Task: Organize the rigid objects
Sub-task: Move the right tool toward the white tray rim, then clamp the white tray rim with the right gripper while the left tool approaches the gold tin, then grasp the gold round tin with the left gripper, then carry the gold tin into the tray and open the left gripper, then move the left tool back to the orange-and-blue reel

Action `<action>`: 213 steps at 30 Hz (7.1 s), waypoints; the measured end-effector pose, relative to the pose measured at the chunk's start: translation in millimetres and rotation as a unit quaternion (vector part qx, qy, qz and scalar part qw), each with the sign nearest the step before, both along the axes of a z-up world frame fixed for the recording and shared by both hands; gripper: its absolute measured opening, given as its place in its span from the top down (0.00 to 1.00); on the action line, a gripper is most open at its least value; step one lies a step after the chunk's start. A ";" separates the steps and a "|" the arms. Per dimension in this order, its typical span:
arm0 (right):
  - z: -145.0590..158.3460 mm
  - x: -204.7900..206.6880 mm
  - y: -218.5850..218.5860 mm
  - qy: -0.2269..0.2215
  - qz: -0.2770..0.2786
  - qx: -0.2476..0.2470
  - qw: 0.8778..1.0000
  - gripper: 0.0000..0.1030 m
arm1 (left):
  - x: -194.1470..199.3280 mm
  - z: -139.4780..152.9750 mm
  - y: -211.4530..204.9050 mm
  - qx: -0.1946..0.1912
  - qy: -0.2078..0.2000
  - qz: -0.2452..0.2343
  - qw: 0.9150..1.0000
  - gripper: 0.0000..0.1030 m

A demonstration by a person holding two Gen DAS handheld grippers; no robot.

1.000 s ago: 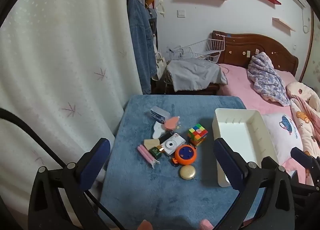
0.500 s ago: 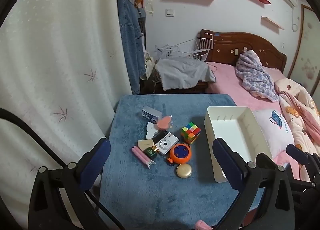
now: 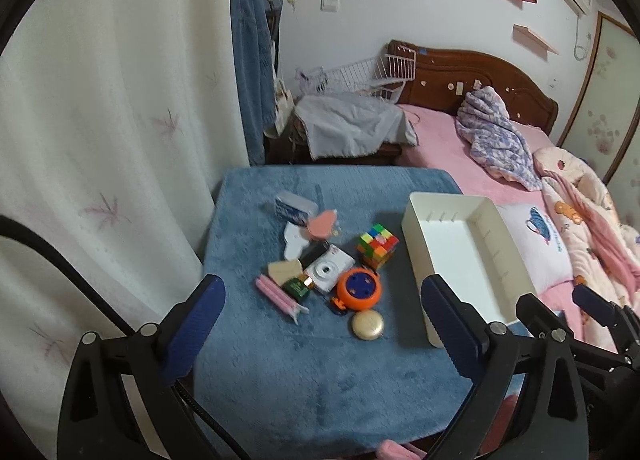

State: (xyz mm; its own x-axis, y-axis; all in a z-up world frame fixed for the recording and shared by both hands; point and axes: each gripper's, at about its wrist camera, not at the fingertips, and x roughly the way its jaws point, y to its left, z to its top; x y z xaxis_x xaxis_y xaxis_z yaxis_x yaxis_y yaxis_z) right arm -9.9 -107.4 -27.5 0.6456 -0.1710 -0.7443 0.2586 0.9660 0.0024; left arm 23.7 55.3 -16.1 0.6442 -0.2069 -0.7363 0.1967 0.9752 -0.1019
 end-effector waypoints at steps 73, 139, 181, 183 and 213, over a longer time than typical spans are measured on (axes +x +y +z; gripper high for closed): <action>-216.6 169.6 -310.9 0.299 -0.034 0.146 0.942 0.66 | 125.2 -273.9 -99.4 0.020 0.481 0.271 0.834 0.04; -228.2 185.2 -315.1 0.260 0.010 0.140 0.955 0.95 | 119.3 -139.0 -138.2 -0.048 0.181 0.123 0.975 0.43; -229.0 182.2 -318.7 0.247 -0.007 0.152 0.957 0.94 | 88.2 -155.4 -306.0 -0.032 0.184 -0.182 0.965 0.40; -229.2 181.2 -319.1 0.246 -0.010 0.154 0.957 0.94 | 86.9 -151.0 -307.9 -0.027 0.176 -0.187 0.966 0.31; -224.8 179.9 -311.6 0.243 -0.001 0.129 0.961 0.94 | 114.4 -143.6 -175.6 0.019 0.173 0.011 0.985 0.20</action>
State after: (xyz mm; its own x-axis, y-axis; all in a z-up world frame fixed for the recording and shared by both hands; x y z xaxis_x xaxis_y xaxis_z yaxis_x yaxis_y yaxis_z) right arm 170.0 -419.0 -252.2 0.2102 0.0590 -0.9759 0.2912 0.9491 0.1201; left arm 138.1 -120.3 -159.7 0.3580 -0.1634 -0.9193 0.1350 0.9833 -0.1222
